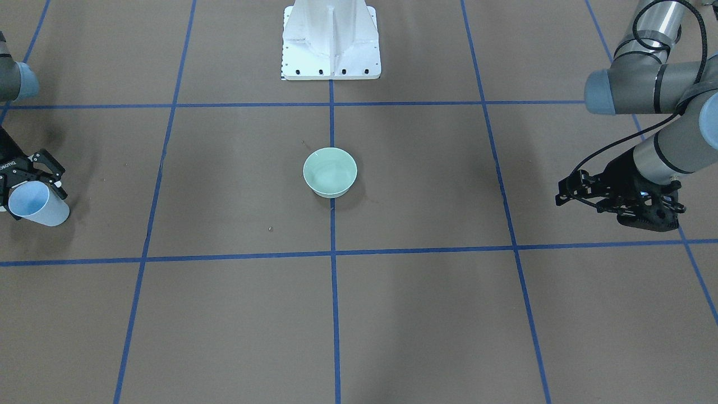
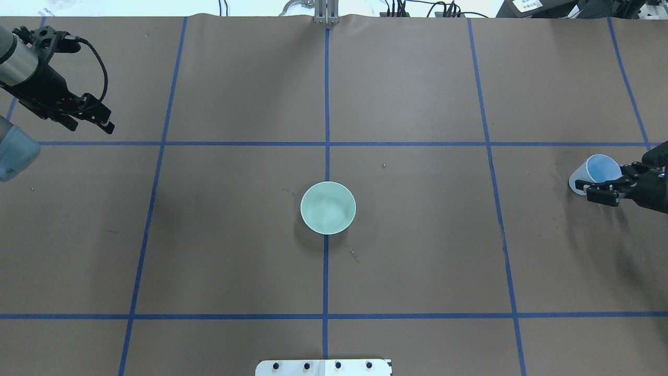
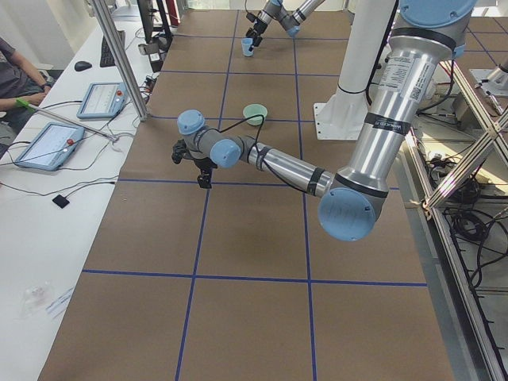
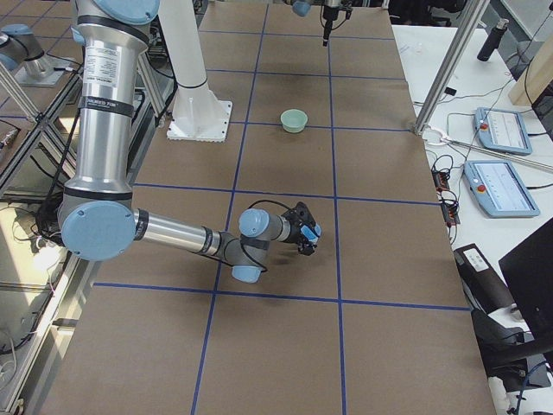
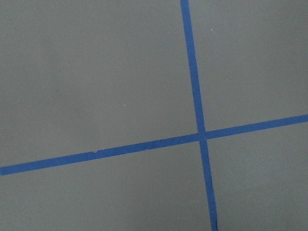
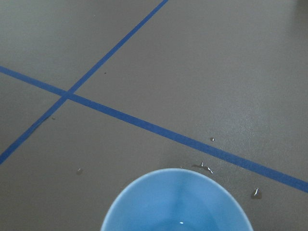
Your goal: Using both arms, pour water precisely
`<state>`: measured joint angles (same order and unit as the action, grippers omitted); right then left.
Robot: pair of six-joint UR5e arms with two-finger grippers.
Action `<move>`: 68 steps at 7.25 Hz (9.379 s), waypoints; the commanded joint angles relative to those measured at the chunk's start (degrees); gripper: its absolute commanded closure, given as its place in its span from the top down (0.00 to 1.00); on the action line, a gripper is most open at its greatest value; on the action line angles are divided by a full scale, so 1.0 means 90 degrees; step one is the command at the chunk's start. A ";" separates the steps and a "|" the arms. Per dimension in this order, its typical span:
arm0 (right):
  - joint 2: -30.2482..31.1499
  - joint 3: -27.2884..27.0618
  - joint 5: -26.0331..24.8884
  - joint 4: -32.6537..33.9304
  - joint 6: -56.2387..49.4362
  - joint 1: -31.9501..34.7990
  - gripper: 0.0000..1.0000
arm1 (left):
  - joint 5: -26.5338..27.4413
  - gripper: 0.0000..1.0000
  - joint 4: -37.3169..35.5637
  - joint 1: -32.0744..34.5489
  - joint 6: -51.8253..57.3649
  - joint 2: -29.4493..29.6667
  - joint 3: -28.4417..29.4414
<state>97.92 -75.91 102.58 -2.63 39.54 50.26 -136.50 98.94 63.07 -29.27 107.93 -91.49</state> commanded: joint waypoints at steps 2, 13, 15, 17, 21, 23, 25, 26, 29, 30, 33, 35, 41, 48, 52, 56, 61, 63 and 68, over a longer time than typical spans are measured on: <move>0.0465 -0.0032 0.0018 -0.0536 0.0001 0.0021 0.99 | 0.0001 0.93 -0.0007 0.0004 0.0000 -0.0010 0.0000; 0.0470 -0.0022 0.2789 0.1593 -0.1597 0.2751 0.99 | 0.1032 0.95 -0.0221 -0.2305 -0.3892 0.1618 -0.0605; 0.0244 -0.0032 0.2928 0.2651 -0.1698 0.3076 0.99 | 0.1892 0.95 -0.1475 -0.3214 -0.3945 0.2467 -0.0547; -0.0193 -0.0071 0.3638 0.3927 -0.2416 0.3417 0.99 | 0.2285 0.95 -0.1492 -0.3667 -0.3955 0.2849 -0.0111; -0.0654 -0.1250 0.3671 0.7268 -0.4489 0.3955 0.99 | 0.2286 0.89 -0.1091 -0.3697 -0.3984 0.3184 0.0683; -0.0655 -0.1282 0.3661 0.7313 -0.4501 0.3966 0.99 | 0.2286 0.78 -0.0421 -0.3707 -0.4441 0.3223 0.1110; -0.0655 -0.1292 0.3671 0.7313 -0.4511 0.3985 0.99 | 0.2286 0.28 -0.0271 -0.3707 -0.4541 0.3213 0.1162; -0.0655 -0.1292 0.3710 0.7313 -0.4511 0.3985 0.99 | 0.2276 0.00 -0.0271 -0.3697 -0.4541 0.3213 0.1133; -0.0665 -0.1292 0.3749 0.7313 -0.4511 0.3995 0.99 | 0.2218 0.00 -0.0280 -0.3465 -0.4551 0.3213 0.0910; -0.0665 -0.1292 0.3749 0.7304 -0.4511 0.3995 0.99 | 0.1995 0.00 -0.0329 -0.3173 -0.4502 0.3049 0.0377; -0.0684 -0.1292 0.3759 0.7313 -0.4511 0.3995 0.99 | 0.1017 0.00 -0.0271 -0.2263 -0.3320 0.1327 -0.0824; -0.0675 -0.1340 0.3759 0.7313 -0.4501 0.3995 0.99 | 0.0436 0.00 -0.0232 -0.1319 -0.1562 -0.0208 -0.1328; -0.0558 -0.1584 0.3759 0.7323 -0.4472 0.3995 0.99 | 0.0265 0.00 -0.0163 0.0209 0.1084 -0.1103 0.0389; -0.0499 -0.1604 0.3749 0.7333 -0.4404 0.3995 0.99 | -0.0036 1.00 -0.0202 0.0637 0.1084 -0.1161 0.0091; -0.0936 -0.1663 0.3904 0.8499 -0.4403 0.3995 0.99 | 0.0030 1.00 -0.0280 0.2139 0.2846 -0.1504 -0.0304; -0.1436 -0.1935 0.3876 1.0317 -0.4510 0.3868 0.99 | 0.0050 1.00 -0.0551 0.3060 0.4190 -0.1484 0.0547; -0.1077 -0.2179 0.3779 1.0350 -0.4686 0.3839 0.99 | 0.0469 1.00 -0.1296 0.3071 0.4199 -0.1494 0.0498; -0.0968 -0.2171 0.3624 1.0370 -0.4677 0.3858 0.99 | 0.0431 1.00 -0.1315 0.3071 0.4170 -0.1484 0.0527; -0.1163 -0.2180 0.3290 1.1024 -0.4686 0.3868 1.00 | 0.0108 1.00 -0.1384 0.3032 0.3721 -0.1504 0.0508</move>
<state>87.56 -95.51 132.27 96.30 -2.63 84.97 -135.25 86.59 90.51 4.48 94.42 -86.89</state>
